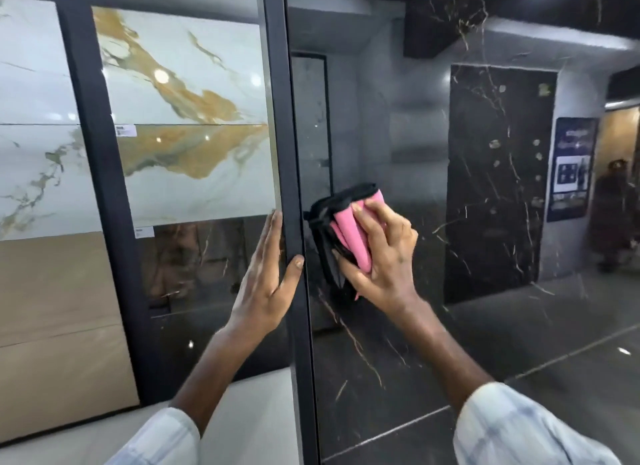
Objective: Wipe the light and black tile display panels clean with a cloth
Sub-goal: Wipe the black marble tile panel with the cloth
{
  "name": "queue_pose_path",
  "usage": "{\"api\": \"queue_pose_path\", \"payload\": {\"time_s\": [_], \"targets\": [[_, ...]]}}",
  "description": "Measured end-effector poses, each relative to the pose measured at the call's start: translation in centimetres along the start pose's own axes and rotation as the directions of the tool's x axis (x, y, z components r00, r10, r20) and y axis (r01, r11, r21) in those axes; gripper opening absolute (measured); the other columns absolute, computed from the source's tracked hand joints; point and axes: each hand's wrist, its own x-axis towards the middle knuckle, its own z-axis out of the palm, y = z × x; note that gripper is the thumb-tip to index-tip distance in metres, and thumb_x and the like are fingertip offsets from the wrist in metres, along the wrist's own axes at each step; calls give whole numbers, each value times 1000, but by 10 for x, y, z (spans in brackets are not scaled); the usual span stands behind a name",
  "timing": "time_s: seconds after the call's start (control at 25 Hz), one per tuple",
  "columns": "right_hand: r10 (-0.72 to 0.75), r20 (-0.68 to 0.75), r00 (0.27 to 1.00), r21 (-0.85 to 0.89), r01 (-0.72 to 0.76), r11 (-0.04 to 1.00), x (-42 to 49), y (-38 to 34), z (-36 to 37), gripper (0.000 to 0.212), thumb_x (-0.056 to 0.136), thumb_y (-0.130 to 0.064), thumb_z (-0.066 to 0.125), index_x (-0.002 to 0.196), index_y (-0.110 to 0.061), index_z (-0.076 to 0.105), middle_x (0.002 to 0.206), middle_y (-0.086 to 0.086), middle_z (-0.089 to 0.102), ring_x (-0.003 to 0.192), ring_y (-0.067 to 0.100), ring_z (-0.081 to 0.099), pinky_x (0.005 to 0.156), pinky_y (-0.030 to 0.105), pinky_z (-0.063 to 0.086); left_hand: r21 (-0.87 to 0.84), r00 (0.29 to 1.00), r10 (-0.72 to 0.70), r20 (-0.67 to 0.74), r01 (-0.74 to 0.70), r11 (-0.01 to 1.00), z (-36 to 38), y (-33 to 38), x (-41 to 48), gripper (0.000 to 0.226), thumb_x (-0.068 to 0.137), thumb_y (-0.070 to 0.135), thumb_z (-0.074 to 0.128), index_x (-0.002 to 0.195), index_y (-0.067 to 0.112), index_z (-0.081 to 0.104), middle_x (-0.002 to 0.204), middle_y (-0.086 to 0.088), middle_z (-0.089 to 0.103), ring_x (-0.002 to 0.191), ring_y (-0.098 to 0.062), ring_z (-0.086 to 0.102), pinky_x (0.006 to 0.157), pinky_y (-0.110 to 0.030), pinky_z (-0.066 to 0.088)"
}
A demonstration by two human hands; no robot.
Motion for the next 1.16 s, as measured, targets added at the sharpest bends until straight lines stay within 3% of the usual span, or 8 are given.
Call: {"api": "queue_pose_path", "payload": {"time_s": [0.08,0.2,0.36,0.44,0.68,0.92,1.08,1.16], "targets": [[140,77,987,-5,-140,990,-64,-10,-4,80,80,-47,70,149,-19,41,153,7,36,129,31,43,99,40,31,-41,997,-42,72,45,998,5,-7,-25,76,106,38,47,165,30,0,174,-3,16,160,-14,19,129,-41,25],[267,198,943,27,-278,960,-151,-28,-14,78,76,-40,69,147,-19,42,153,6,33,135,25,38,104,41,31,-61,990,-64,122,72,996,12,-15,-62,75,107,37,46,165,14,4,172,-11,19,160,-16,19,129,-28,20],[568,185,802,168,-596,785,-215,-49,-27,70,67,-19,79,133,-24,57,143,-2,44,135,22,47,105,56,41,-21,989,-70,133,73,997,25,-19,-107,79,104,32,53,164,2,10,170,-11,16,160,-9,15,127,-21,18],[635,197,747,220,-664,714,-234,-55,-37,62,67,-10,82,126,-14,64,135,-5,48,130,24,53,102,57,46,18,990,-59,130,57,998,31,-22,-130,79,103,28,56,162,-2,14,170,-19,19,160,-18,17,128,-25,19],[682,261,683,248,-731,636,-252,-55,-62,54,70,-29,78,120,-11,67,129,-6,53,125,15,55,104,44,49,139,990,-7,142,-12,990,36,-22,-174,74,100,17,55,161,-3,17,170,-23,20,160,-23,21,127,-33,27],[681,324,656,283,-755,592,-269,-36,-75,59,73,-36,80,123,-9,66,132,-4,52,129,20,55,107,49,48,224,987,-144,70,125,967,57,-5,-210,79,98,10,56,162,0,13,170,-21,19,160,-22,19,127,-29,24],[638,450,625,282,-777,563,-292,-27,-77,58,73,-31,84,126,-13,65,134,-5,51,130,24,53,107,56,45,224,937,-348,30,333,916,84,15,-243,87,100,21,49,167,27,-6,172,-16,14,161,-17,14,128,-29,21],[584,471,661,289,-741,606,-302,-26,-75,60,71,-22,87,127,-17,65,135,-7,51,130,24,52,105,57,45,257,931,-365,24,347,902,90,22,-258,85,101,24,49,167,28,-5,172,-16,15,161,-16,14,128,-29,23]]}}
